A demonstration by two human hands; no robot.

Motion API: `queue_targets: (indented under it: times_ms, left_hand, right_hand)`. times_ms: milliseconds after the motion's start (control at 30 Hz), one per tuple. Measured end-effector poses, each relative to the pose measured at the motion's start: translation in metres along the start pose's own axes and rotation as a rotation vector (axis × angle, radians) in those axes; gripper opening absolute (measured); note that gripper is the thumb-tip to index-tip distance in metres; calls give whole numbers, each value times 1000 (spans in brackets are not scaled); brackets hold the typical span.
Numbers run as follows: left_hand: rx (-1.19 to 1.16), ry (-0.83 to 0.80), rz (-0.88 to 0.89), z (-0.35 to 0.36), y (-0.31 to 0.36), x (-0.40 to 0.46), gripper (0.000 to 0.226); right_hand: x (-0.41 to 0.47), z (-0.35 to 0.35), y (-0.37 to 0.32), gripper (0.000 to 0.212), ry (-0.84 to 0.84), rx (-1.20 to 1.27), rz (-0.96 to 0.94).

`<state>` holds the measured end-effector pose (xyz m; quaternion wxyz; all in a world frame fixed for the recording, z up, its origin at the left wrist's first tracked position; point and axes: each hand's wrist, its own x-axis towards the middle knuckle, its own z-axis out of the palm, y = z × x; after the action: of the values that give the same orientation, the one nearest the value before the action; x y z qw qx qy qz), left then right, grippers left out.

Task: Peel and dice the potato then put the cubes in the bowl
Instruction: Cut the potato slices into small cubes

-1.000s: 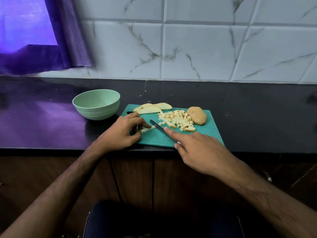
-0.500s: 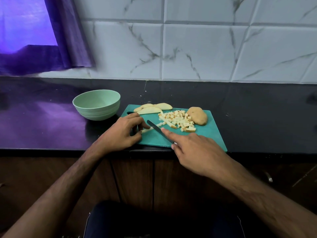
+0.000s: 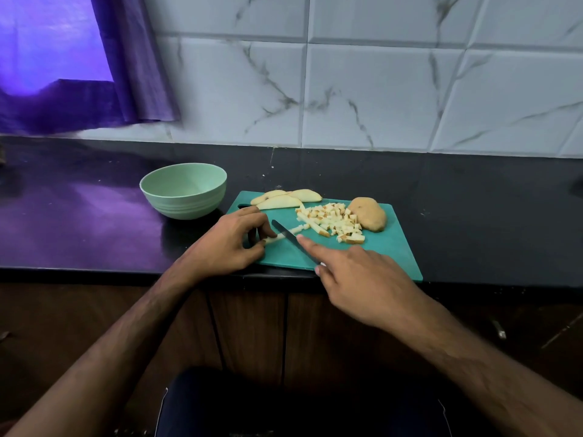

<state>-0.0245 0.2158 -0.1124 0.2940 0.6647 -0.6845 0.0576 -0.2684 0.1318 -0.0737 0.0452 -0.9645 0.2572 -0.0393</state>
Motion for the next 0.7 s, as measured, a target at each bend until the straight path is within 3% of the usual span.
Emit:
queue_targets:
  times_ms: [700]
  left_hand:
    - [-15,38,19,0,-2,0,9]
  right_hand:
    - [13,3,-6,55,-25,16,4]
